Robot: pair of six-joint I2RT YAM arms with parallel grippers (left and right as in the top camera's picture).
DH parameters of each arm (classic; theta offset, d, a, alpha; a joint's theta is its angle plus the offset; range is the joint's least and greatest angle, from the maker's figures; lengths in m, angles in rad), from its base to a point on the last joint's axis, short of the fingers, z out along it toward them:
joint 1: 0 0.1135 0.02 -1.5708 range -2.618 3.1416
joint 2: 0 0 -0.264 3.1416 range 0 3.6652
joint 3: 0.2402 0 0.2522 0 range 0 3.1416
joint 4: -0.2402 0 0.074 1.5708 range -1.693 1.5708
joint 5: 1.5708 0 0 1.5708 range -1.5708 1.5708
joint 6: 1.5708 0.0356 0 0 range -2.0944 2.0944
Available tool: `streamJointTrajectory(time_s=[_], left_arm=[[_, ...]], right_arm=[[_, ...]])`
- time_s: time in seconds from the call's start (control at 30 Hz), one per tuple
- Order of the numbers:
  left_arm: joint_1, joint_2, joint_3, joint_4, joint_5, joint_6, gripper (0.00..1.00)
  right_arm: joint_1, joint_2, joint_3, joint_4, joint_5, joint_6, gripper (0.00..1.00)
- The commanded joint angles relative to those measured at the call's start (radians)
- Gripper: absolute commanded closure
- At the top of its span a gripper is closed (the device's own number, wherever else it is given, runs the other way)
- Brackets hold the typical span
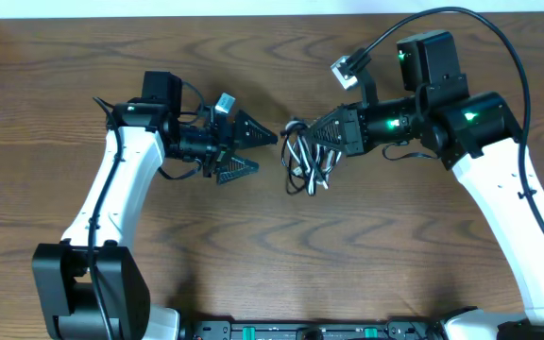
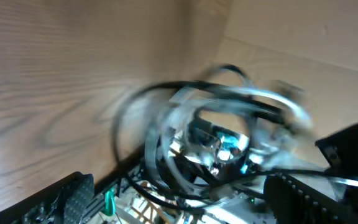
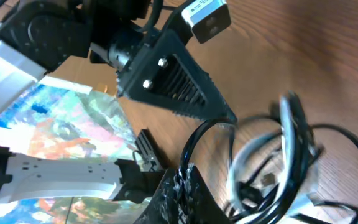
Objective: Untangle cables
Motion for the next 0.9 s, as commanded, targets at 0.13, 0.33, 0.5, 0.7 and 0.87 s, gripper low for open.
streamJointTrajectory(time_s=[0.13,0.33,0.5,0.7,0.87], left_arm=[[-0.095,0.006,-0.003,0.027,0.041,0.009,0.07],[-0.120,0.006,-0.003,0.019,-0.234,-0.024,0.23],[-0.120,0.006,-0.003,-0.072,-0.591,-0.132,0.23],[-0.121,0.006,-0.003,-0.137,-0.810,-0.169,0.22],[-0.153,0.006,-0.003,-0.096,-0.808,-0.166,0.12]], right_arm=[[0.014,0.008,0.014,0.046,0.011,0.056,0.99],[0.014,0.008,0.014,0.033,0.050,0.058,0.98],[0.014,0.008,0.014,-0.071,0.332,0.124,0.73],[0.014,0.009,0.013,-0.156,0.542,0.166,0.25],[0.019,0.009,0.012,-0.157,0.538,0.182,0.17]])
